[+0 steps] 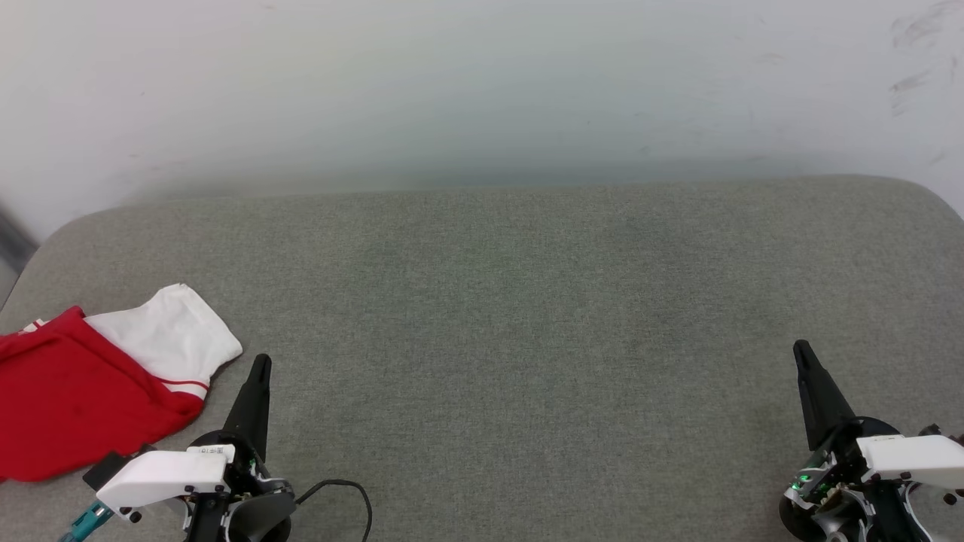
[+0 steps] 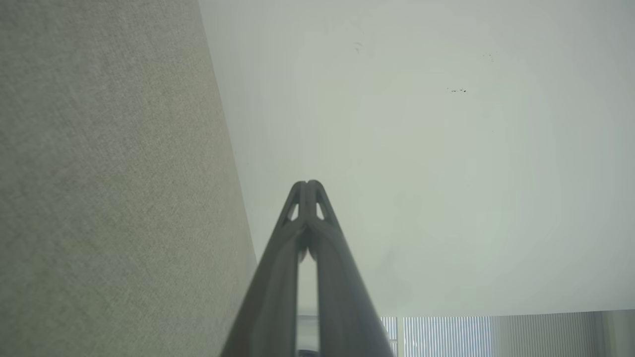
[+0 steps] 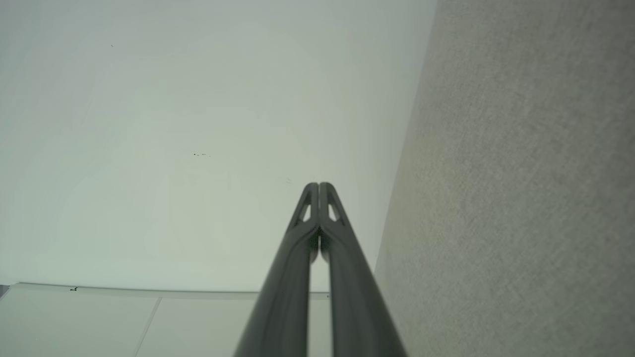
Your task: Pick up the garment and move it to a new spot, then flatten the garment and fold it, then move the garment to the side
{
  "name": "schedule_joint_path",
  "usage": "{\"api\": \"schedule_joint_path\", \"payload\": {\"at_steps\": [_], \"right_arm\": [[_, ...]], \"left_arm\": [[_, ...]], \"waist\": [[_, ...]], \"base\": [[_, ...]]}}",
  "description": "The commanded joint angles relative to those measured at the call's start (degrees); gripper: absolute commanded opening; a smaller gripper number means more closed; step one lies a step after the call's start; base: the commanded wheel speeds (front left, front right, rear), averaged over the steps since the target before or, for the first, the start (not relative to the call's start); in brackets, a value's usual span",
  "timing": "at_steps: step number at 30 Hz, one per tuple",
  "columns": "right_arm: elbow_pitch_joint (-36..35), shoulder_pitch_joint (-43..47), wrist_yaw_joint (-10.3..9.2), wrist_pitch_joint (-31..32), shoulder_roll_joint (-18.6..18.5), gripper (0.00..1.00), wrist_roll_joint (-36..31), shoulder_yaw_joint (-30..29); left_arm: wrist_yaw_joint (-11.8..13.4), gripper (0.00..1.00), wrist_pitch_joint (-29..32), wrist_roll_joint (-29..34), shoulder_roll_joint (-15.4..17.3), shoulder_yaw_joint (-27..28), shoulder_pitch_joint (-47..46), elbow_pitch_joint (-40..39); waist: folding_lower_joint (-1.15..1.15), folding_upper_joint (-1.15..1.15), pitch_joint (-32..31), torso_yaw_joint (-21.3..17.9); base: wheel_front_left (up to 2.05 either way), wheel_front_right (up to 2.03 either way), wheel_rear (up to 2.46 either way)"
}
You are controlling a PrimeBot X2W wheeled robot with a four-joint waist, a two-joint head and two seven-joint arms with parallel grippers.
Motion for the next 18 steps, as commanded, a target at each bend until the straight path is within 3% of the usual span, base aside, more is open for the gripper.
{"api": "schedule_joint_path", "payload": {"at_steps": [1,18], "right_arm": [[0.03,-0.65,-0.02,-0.01,0.23,0.00,0.19,0.03],[0.02,-0.66,-0.02,-0.01,0.23,0.00,0.19,0.03]], "left_arm": [[-0.26,0.00,0.27,-0.08,-0.06,0.11,-0.37,0.00],[-0.26,0.00,0.26,-0.08,-0.06,0.11,-0.37,0.00]], "waist": [[0.00,0.00,0.00,0.00],[0.00,0.00,0.00,0.00]], "base": [[0.00,0.00,0.00],[0.00,0.00,0.00]]}}
